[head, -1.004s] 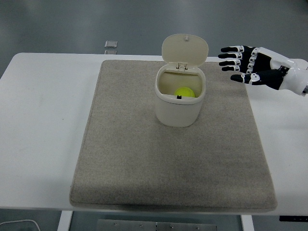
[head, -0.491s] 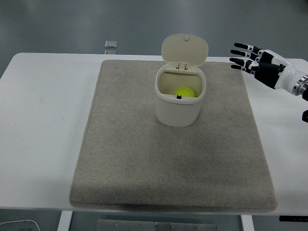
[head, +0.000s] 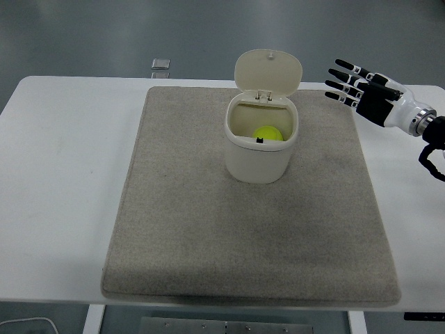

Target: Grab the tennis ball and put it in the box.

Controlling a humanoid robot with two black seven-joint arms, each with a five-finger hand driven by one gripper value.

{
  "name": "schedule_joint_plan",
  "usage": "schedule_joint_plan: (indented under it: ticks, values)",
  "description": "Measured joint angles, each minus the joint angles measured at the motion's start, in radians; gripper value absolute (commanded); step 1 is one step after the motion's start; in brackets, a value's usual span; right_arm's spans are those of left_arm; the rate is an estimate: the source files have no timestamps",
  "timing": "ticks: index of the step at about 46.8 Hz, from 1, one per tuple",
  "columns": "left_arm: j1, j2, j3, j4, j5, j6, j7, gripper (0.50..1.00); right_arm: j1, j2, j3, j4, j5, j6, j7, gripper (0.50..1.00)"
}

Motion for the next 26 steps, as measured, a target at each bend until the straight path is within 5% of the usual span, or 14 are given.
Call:
schedule_joint_plan:
  ticks: [3, 26]
  values:
    - [0.000, 0.000, 0.000, 0.000, 0.000, 0.000, 0.000, 0.992, -0.002, 0.002, 0.001, 0.000, -0.002, -0.002, 0.006, 0.919]
    - [0.000, 0.000, 0.000, 0.000, 0.000, 0.000, 0.000, 0.992, -0.025, -0.002, 0.002, -0.002, -0.003, 0.005, 0.013, 0.919]
